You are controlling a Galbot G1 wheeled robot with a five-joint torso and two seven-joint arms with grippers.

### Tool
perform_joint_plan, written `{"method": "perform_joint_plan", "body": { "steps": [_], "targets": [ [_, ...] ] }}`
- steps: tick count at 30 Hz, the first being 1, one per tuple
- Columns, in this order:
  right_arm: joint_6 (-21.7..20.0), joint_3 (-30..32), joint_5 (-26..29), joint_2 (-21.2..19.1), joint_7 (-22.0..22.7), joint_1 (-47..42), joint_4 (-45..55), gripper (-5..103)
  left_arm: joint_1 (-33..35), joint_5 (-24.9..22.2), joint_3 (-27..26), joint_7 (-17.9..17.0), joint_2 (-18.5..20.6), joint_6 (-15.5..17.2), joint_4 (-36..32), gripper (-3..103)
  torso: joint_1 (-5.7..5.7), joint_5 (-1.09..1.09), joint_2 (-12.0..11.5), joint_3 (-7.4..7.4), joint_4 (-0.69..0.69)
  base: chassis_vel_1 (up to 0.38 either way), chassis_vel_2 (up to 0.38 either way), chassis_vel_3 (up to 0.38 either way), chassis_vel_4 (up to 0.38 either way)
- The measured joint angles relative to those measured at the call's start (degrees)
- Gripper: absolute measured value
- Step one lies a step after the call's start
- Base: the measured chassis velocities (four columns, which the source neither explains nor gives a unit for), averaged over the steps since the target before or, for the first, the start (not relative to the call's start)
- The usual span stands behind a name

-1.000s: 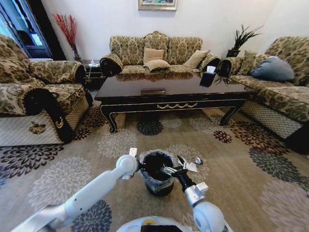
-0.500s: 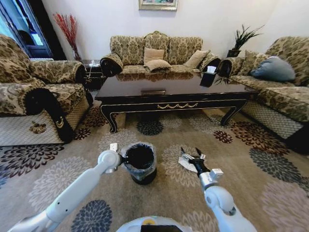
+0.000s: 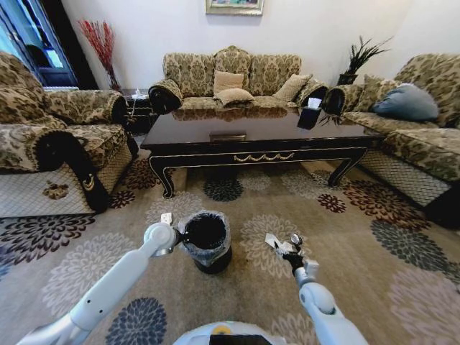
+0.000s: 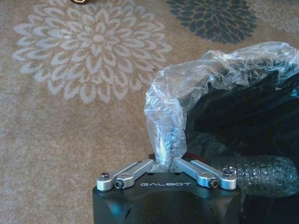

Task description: Move to the front of the table and pick up the trash from the floor, then place it into the trash bin.

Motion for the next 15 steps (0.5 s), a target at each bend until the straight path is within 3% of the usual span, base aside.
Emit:
{"method": "perform_joint_plan", "body": {
  "steps": [10, 15],
  "targets": [
    [1.7, -1.1, -4.0, 0.9, -0.7, 5.4, -10.9, 100, 0.2, 0.0, -0.1, 0.1, 0.0, 0.0, 0.0, 0, 0.0, 0.0, 0.0, 0.0, 0.0, 0.0, 0.0, 0.0, 0.0],
    [1.8, -1.6, -5.2, 1.2, -0.5, 7.6, -14.3, 100, 0.2, 0.0, -0.2, 0.2, 0.0, 0.0, 0.1, 0, 0.0, 0.0, 0.0, -0.01, 0.0, -0.105, 0.072, 0.107, -0.094]
  ]
}}
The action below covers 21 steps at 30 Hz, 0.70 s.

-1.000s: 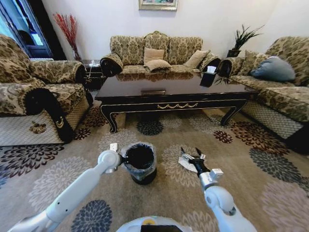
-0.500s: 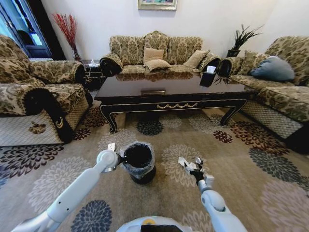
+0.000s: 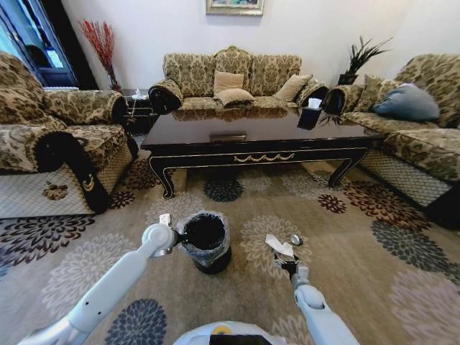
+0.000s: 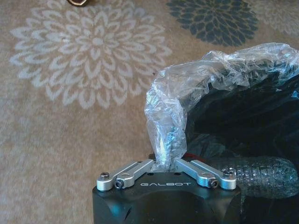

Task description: Move to the front of the table and pick up the trash from the floor, then place it into the trash bin.

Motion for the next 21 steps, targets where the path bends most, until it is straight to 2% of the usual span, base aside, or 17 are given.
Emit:
{"method": "perform_joint_plan", "body": {
  "steps": [9, 17, 21],
  "targets": [
    [0.5, 0.1, -0.7, 0.1, 1.3, 2.7, -4.2, 100, 1.0, 0.1, -0.9, 0.3, 0.0, 0.0, -0.7, 0, 0.01, -0.02, 0.0, 0.03, 0.02, -0.163, 0.179, 0.169, -0.165],
    [-0.3, 0.2, -1.4, 0.2, 2.0, 1.7, -3.6, 100, 1.8, 0.1, -1.4, 0.3, 0.1, 0.0, -1.8, 0, 0.0, 0.01, 0.0, -0.01, 0.01, -0.032, 0.029, 0.025, -0.026],
    [-1.1, 1.7, -0.5, 0.1, 2.3, -1.4, 0.1, 100, 3.1, 0.5, -2.2, 0.7, 0.1, 0.0, -1.9, 0, 0.0, -0.01, 0.0, -0.01, 0.0, 0.0, 0.0, 0.0, 0.0]
  ]
}}
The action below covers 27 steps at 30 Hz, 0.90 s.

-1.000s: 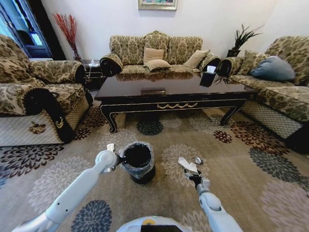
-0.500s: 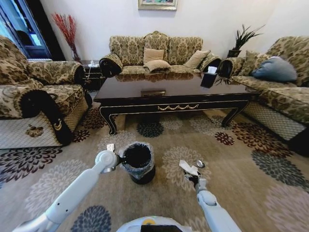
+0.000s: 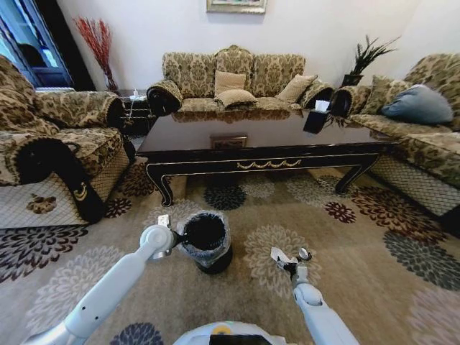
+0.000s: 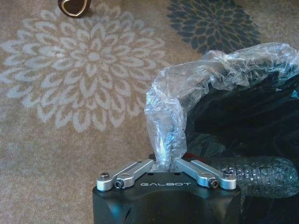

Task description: Move to the front of the table and pick up the trash from the floor, then place it into the trash bin.

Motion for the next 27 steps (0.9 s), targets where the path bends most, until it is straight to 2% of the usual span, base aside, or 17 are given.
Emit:
{"method": "perform_joint_plan", "body": {
  "steps": [3, 4, 7, 8, 9, 11, 12, 14, 15, 17, 18, 20, 21, 23, 24, 27],
  "targets": [
    [-0.1, 0.2, 0.0, 0.0, 0.0, -0.7, 0.3, 100, 0.3, 0.4, -0.1, 0.2, 0.0, 0.0, 0.0, 0, 0.0, 0.0, 0.0, 0.01, 0.0, 0.0, 0.0, 0.0, 0.0],
    [-0.1, 0.2, 0.0, 0.0, 0.0, -0.7, 0.1, 103, 0.3, 0.4, -0.1, 0.2, 0.0, 0.0, 0.0, 0, 0.0, 0.0, 0.0, 0.01, 0.01, 0.0, 0.0, 0.0, 0.0],
    [-0.1, 0.2, 0.0, 0.1, 0.0, -0.5, -0.3, 100, 0.3, 0.4, -0.1, 0.2, 0.0, 0.0, -0.2, 0, 0.0, 0.0, 0.0, 0.01, 0.01, 0.0, 0.0, 0.0, 0.0],
    [-0.1, 0.1, 0.3, 0.0, 0.0, -0.3, -0.6, 90, 0.2, 0.4, -0.2, 0.3, 0.1, 0.0, -0.6, 0, 0.0, 0.02, 0.0, 0.01, 0.01, 0.0, 0.0, 0.0, 0.0],
    [-0.1, 0.0, 0.5, 0.0, -0.1, -0.2, -0.6, 90, 0.2, 0.4, -0.3, 0.3, 0.2, 0.0, -0.8, 0, 0.0, 0.01, 0.0, 0.0, 0.01, 0.0, 0.0, 0.0, 0.0],
    [-0.2, -0.1, 0.6, -0.1, -0.1, -0.3, -0.4, 79, 0.4, 0.4, -0.5, 0.3, 0.4, 0.0, -1.0, 0, 0.0, 0.01, 0.0, 0.01, 0.0, 0.0, 0.0, 0.0, 0.0],
    [-0.2, -0.1, 0.6, -0.1, -0.1, -0.3, -0.4, 79, 0.4, 0.4, -0.5, 0.3, 0.4, 0.0, -1.0, 0, 0.0, 0.01, 0.0, 0.01, 0.0, 0.0, 0.0, 0.0, 0.0],
    [-0.3, -0.1, 1.0, -0.2, -0.1, -0.5, -0.1, 68, 0.8, 0.4, -0.8, 0.3, 0.6, 0.0, -1.1, 0, 0.0, 0.01, 0.0, 0.01, 0.02, 0.0, 0.0, 0.0, 0.0],
    [-0.3, 0.0, 1.0, -0.1, 0.0, -0.6, -0.1, 68, 0.9, 0.5, -0.8, 0.3, 0.5, 0.0, -1.1, 0, 0.0, 0.01, 0.0, 0.01, 0.02, 0.0, 0.0, 0.0, 0.0],
    [-0.3, 0.2, 0.9, 0.1, 0.3, -0.6, -0.3, 57, 1.1, 0.8, -0.8, 0.3, 0.3, 0.0, -1.2, 0, 0.0, 0.01, 0.0, 0.01, 0.02, 0.0, 0.0, 0.0, 0.0],
    [-0.3, 0.2, 0.9, 0.1, 0.3, -0.6, -0.3, 57, 1.1, 0.8, -0.8, 0.3, 0.3, 0.0, -1.2, 0, 0.0, 0.01, 0.0, 0.01, 0.02, 0.0, 0.0, 0.0, 0.0],
    [-0.3, 0.5, 0.9, 0.2, 0.6, -0.8, -0.5, 47, 1.4, 1.6, -0.8, 0.3, -0.1, 0.0, -1.2, 0, 0.0, 0.01, 0.0, 0.01, 0.0, 0.0, 0.0, 0.0, 0.0],
    [-0.3, 0.6, 0.9, 0.2, 0.7, -0.9, -0.5, 47, 1.5, 1.8, -0.7, 0.3, -0.2, 0.0, -1.2, 0, 0.0, 0.01, 0.0, 0.01, 0.01, 0.0, 0.0, 0.0, 0.0],
    [-0.3, 0.7, 0.9, 0.1, 0.7, -1.3, -0.1, 36, 1.7, 1.9, -0.7, 0.3, -0.3, 0.0, -1.4, 0, 0.0, 0.01, 0.0, 0.01, 0.01, 0.0, 0.0, 0.0, 0.0],
    [-0.3, 0.7, 0.9, 0.1, 0.7, -1.3, -0.1, 36, 1.7, 1.9, -0.7, 0.3, -0.3, 0.0, -1.4, 0, 0.0, 0.01, 0.0, 0.01, 0.01, 0.0, 0.0, 0.0, 0.0],
    [-0.5, 0.8, 1.1, -0.1, 0.8, -1.7, 0.7, 20, 1.7, 1.9, -0.7, 0.3, -0.3, 0.0, -1.6, 0, 0.0, 0.0, 0.0, 0.01, 0.01, 0.0, 0.0, 0.0, 0.0]
  ]
}}
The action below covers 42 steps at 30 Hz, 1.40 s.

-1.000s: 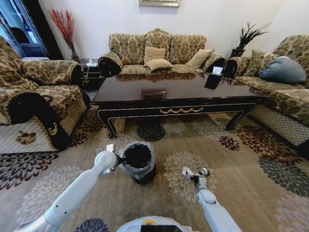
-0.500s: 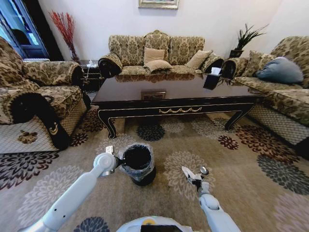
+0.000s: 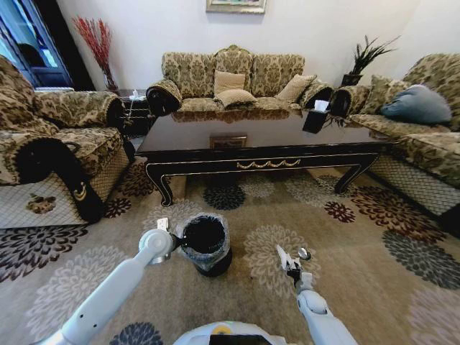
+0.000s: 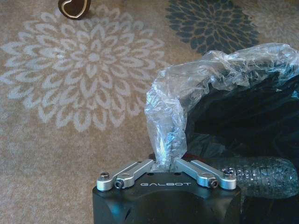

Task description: Move to the front of the table and pick up the trash from the floor, then place it into the trash bin.

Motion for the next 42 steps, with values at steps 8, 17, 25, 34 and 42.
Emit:
{"method": "perform_joint_plan", "body": {
  "steps": [8, 17, 25, 34, 42],
  "targets": [
    [-0.4, 0.0, 0.7, -0.2, 0.4, -1.6, 3.6, 1, -0.1, 0.0, 0.1, 0.0, -0.3, 0.0, 0.0, 0, 0.0, 0.0, 0.0, 0.0, 0.0, 0.0, 0.0, 0.0, 0.0],
    [-0.4, 1.0, 1.7, -1.8, 0.7, -6.9, 14.2, 0, -0.2, 0.5, 0.6, 0.0, -1.0, 0.0, -0.2, 0, 0.0, 0.01, 0.0, 0.0, 0.0, 0.0, 0.0, 0.0, 0.0],
    [-1.4, 2.6, 5.3, -4.2, 1.8, -11.1, 27.3, 0, 1.2, 1.5, 1.3, 0.0, -1.8, 0.0, -0.4, 0, 0.0, 0.0, 0.0, 0.0, 0.0, 0.0, 0.0, 0.0, 0.0],
    [-2.5, 4.4, 6.8, -4.9, 2.6, -17.0, 44.6, 0, -0.4, 1.7, 5.4, 0.0, -2.4, 0.0, -1.1, 0, 0.0, 0.01, 0.0, 0.0, 0.01, 0.0, 0.0, 0.0, 0.0],
    [-2.7, 7.0, 6.6, -5.5, 2.3, -24.5, 59.5, 0, -5.8, 1.5, 13.5, -0.5, -5.1, 0.0, 0.4, 0, 0.0, 0.01, 0.0, 0.0, 0.0, 0.0, 0.0, 0.0, 0.0]
  ]
}}
